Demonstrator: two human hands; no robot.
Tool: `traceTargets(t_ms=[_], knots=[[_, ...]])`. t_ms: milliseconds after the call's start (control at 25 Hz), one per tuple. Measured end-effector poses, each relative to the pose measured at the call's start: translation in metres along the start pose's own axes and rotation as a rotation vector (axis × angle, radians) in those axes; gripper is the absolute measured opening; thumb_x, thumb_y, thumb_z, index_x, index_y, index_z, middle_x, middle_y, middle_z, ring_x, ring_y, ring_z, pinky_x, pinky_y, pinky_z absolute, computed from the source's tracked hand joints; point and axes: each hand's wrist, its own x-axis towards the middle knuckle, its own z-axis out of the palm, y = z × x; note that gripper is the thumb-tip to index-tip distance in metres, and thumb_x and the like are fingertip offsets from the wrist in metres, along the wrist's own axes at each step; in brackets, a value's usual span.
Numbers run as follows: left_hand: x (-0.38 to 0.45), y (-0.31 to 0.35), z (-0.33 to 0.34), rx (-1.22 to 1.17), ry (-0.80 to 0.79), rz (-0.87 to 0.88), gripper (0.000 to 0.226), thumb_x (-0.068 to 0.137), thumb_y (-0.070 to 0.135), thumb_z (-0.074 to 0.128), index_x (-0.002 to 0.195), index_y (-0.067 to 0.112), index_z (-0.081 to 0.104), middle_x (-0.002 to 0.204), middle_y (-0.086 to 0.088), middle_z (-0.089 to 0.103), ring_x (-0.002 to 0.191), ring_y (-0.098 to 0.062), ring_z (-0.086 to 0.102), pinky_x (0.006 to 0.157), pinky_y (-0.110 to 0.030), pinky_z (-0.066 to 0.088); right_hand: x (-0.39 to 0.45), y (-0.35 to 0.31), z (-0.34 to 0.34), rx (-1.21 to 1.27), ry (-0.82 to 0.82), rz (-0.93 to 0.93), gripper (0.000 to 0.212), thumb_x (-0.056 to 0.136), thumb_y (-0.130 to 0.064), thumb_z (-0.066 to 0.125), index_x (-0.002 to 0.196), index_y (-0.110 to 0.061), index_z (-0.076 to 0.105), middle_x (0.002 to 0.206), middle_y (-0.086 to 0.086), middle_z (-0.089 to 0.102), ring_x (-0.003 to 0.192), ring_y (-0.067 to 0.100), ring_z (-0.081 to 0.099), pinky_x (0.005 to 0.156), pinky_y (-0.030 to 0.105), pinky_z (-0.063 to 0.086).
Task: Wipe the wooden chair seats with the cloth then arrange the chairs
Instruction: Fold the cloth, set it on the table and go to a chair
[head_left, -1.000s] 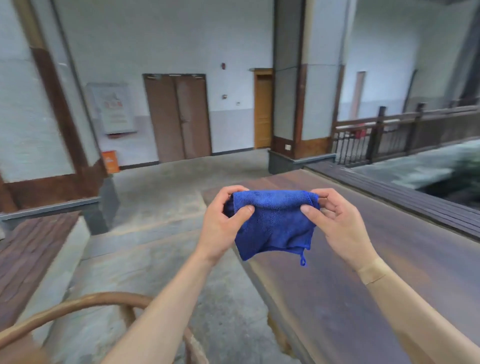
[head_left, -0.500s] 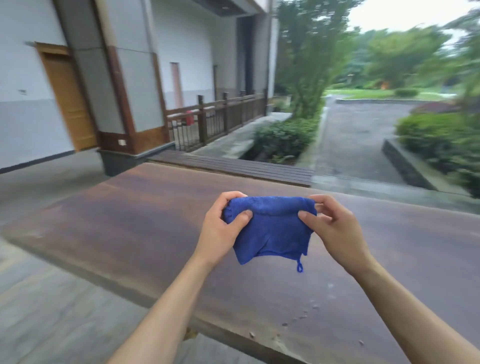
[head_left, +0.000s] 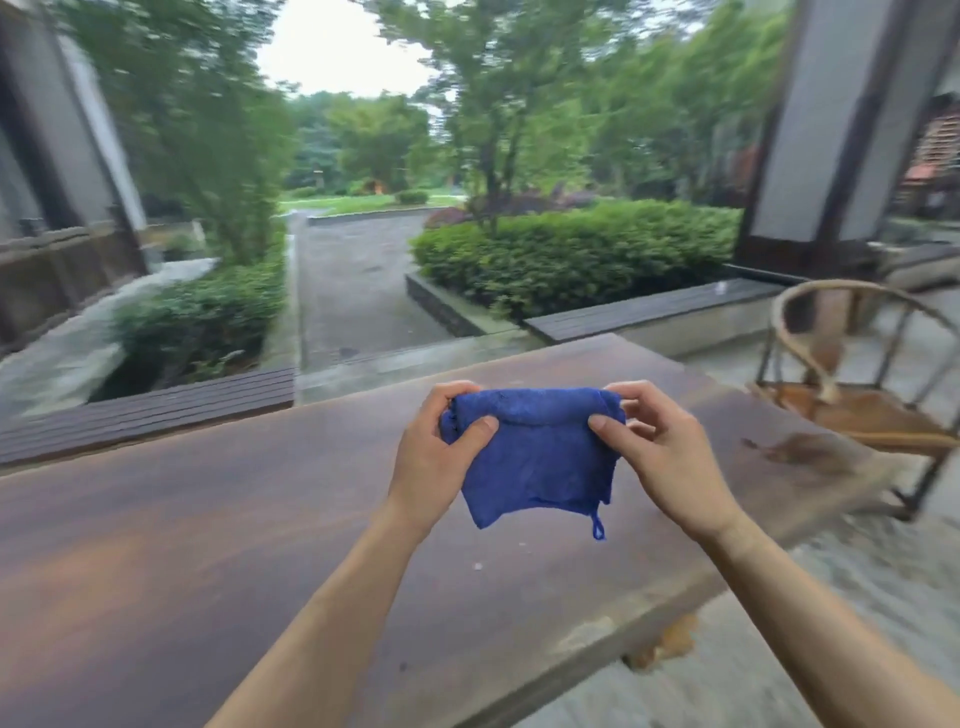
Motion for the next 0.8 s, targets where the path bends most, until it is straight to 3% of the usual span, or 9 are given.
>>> traceTargets(t_ms=[160, 400, 680, 800], knots=[[0.034, -0.009, 0.115, -0.088, -0.153, 0.013, 0.028, 0.088, 0.001, 0.069, 0.098, 0.026, 0.063, 0.092, 0.02, 0.069, 0.088, -0.003, 0.064, 0.079, -0.017, 0.051, 0.006, 0.033, -0.102, -0.09, 0.157, 0.019, 0.02, 0.088, -0.013, 0.072, 0.098, -0.029, 0.067, 0.089, 0.001, 0.073, 0.074, 0.013, 0.067, 0.075, 0.037, 0.055], [0.061, -0.032, 0.255, -0.18, -0.369, -0.006, 0.025, 0.088, -0.001, 0.069, 0.099, 0.02, 0.063, 0.089, 0.019, 0.069, 0.083, -0.002, 0.063, 0.075, -0.016, 0.05, 0.007, 0.08, -0.217, -0.158, 0.347, 0.095, 0.021, 0.088, -0.009, 0.072, 0.098, -0.027, 0.067, 0.086, 0.003, 0.073, 0.07, 0.012, 0.065, 0.071, 0.034, 0.053], [0.115, -0.079, 0.353, -0.206, -0.529, -0.043, 0.026, 0.09, 0.003, 0.068, 0.102, 0.025, 0.064, 0.095, 0.014, 0.069, 0.089, -0.006, 0.064, 0.079, -0.021, 0.052, 0.039, 0.144, -0.277, -0.214, 0.483, 0.161, 0.033, 0.089, -0.01, 0.072, 0.091, -0.043, 0.067, 0.083, -0.001, 0.071, 0.071, 0.013, 0.061, 0.073, 0.034, 0.054], [0.146, -0.105, 0.388, -0.228, -0.571, -0.044, 0.028, 0.09, 0.003, 0.068, 0.101, 0.028, 0.063, 0.095, 0.016, 0.069, 0.089, -0.004, 0.064, 0.079, -0.019, 0.051, 0.065, 0.173, -0.295, -0.227, 0.527, 0.179, 0.028, 0.089, -0.01, 0.072, 0.095, -0.037, 0.068, 0.084, 0.001, 0.071, 0.071, 0.014, 0.062, 0.073, 0.035, 0.054]])
